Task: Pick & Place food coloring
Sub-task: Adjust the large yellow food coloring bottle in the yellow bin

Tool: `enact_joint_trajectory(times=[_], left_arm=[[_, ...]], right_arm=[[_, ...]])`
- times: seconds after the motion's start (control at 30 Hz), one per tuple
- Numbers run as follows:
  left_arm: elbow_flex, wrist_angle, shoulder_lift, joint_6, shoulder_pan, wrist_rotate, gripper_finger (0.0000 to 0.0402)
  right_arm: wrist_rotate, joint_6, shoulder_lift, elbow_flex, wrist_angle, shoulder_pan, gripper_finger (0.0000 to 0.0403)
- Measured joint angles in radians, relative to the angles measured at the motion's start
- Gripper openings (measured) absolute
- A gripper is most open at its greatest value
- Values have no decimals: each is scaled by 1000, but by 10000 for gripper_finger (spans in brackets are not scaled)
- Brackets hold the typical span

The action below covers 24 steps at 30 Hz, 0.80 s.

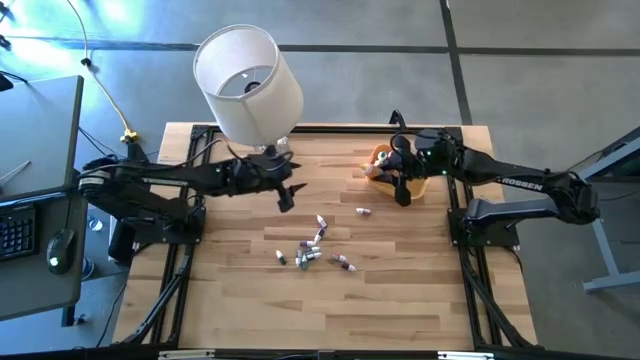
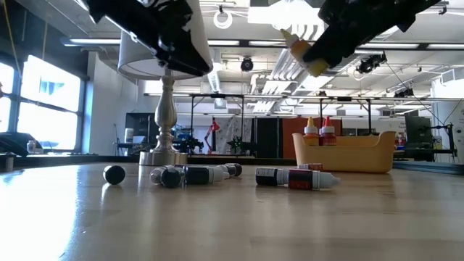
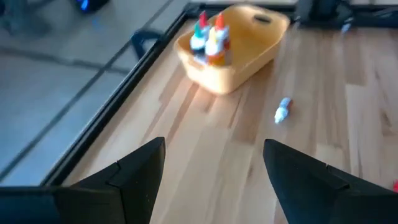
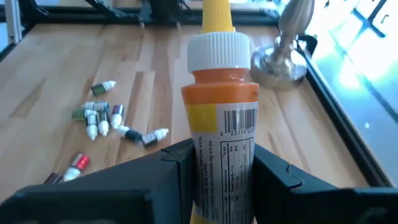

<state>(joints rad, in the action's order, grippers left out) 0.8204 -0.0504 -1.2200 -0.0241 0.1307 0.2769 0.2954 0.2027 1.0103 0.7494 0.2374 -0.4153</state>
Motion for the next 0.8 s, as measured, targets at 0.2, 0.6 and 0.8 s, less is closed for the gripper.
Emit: enact_joint_trajectory(times=[0.2,0.6,0.8], left_arm=[[-1,256,-98,-102,0,-1,269],[0,649,-155,-182,0,-240,269],[13,714,-155,-195,1,-294,269]], right_arm=[[-3,8,0,0,-61,22,108],[-1,-4,0,0,-103,26,108],[47,-27,20,2,-243,28,108]])
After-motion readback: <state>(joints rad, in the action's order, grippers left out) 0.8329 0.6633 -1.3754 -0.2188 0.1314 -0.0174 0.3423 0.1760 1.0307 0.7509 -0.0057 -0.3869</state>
